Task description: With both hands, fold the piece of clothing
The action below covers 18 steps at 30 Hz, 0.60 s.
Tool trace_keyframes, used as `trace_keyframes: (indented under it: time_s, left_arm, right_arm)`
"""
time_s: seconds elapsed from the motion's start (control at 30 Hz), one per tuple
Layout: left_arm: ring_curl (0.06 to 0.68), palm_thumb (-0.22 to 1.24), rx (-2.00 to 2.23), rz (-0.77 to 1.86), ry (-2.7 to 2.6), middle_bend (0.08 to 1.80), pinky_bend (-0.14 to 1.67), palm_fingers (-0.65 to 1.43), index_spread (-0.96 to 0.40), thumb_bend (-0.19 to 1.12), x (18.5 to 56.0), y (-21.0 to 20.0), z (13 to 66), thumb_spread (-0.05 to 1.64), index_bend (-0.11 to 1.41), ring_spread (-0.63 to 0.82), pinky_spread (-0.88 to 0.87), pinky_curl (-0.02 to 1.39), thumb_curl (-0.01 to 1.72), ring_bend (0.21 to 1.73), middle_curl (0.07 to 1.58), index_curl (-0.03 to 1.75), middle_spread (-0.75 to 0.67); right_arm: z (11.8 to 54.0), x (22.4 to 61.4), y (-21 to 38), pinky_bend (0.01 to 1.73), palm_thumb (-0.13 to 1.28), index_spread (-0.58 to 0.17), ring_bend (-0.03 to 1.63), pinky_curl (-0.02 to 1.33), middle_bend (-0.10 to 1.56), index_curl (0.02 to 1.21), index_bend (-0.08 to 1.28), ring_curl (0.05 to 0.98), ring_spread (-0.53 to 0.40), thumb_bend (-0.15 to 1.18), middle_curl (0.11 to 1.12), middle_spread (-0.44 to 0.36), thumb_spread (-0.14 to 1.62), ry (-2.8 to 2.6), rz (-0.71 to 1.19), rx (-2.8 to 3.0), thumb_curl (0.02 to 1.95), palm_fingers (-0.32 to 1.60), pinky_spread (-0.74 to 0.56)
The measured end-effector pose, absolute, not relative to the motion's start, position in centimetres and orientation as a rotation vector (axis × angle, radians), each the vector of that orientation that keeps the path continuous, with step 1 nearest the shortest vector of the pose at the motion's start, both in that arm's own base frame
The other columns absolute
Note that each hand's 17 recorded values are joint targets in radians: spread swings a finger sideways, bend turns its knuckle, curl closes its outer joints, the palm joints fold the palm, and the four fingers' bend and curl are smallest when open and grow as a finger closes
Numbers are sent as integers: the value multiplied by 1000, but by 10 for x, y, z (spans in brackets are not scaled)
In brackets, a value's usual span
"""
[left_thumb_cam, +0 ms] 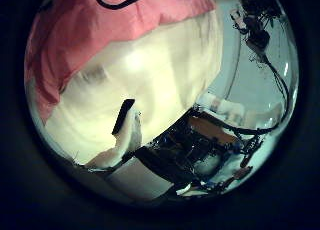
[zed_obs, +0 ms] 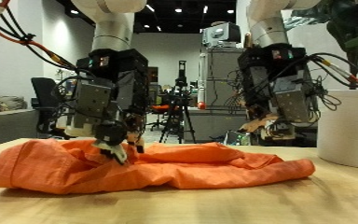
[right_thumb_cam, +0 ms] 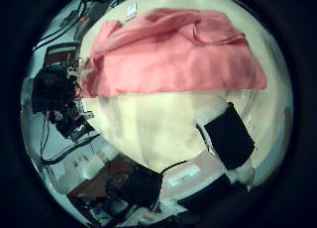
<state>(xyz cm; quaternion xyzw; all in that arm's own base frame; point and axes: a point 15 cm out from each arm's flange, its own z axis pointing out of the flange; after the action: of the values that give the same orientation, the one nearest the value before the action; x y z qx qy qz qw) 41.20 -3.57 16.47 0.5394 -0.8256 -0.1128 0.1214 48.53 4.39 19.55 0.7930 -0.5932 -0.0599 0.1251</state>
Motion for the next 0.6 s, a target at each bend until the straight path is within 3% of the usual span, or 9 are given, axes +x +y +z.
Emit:
trace_keyframes:
  time_s: [0.3, 0.6]
  left_arm:
    - [214, 482, 1580, -422, -2352, 173, 241, -45, 154, -19, 395, -8, 147, 1159, 159, 524, 513, 320, 355, 399, 257, 298, 311]
    - [214, 469, 1548, -530, -2286, 177, 233, -37, 152, -21, 380, -1, 134, 1145, 161, 523, 510, 320, 353, 389, 256, 293, 304]
  right_arm:
    - [160, 471, 26, 199, 547, -436, 183, 263, 214, 375, 188, 224, 96, 481, 341, -236, 1342, -1573, -211, 2229, 447, 182, 230]
    - [132, 450, 20, 186, 577, -419, 181, 272, 209, 368, 190, 214, 94, 382, 348, -217, 1300, -1463, -281, 2152, 498, 194, 227]
